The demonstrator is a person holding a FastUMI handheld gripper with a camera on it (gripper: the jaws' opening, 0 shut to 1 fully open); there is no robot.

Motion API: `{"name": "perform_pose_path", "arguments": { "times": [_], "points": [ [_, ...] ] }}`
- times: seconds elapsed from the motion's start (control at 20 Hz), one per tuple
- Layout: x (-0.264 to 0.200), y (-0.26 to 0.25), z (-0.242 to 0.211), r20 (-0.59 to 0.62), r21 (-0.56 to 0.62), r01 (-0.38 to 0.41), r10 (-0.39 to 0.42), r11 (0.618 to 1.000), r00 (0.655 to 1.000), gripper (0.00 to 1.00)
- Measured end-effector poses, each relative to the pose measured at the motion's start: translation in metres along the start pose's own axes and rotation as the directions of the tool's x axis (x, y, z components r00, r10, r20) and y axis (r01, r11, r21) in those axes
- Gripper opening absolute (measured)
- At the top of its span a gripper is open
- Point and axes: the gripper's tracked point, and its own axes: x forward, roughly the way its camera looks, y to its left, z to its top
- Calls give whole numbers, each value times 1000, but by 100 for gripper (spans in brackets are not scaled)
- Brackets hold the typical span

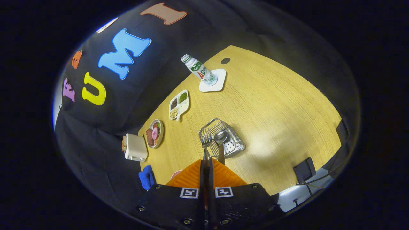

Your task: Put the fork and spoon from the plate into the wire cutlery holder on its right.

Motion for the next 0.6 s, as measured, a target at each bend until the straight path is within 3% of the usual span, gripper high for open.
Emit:
{"name": "perform_pose_path", "arguments": {
  "times": [0.6],
  "points": [
    [18,-7,-5,-39,-67,115,-118,991,992,5]
  ]
}}
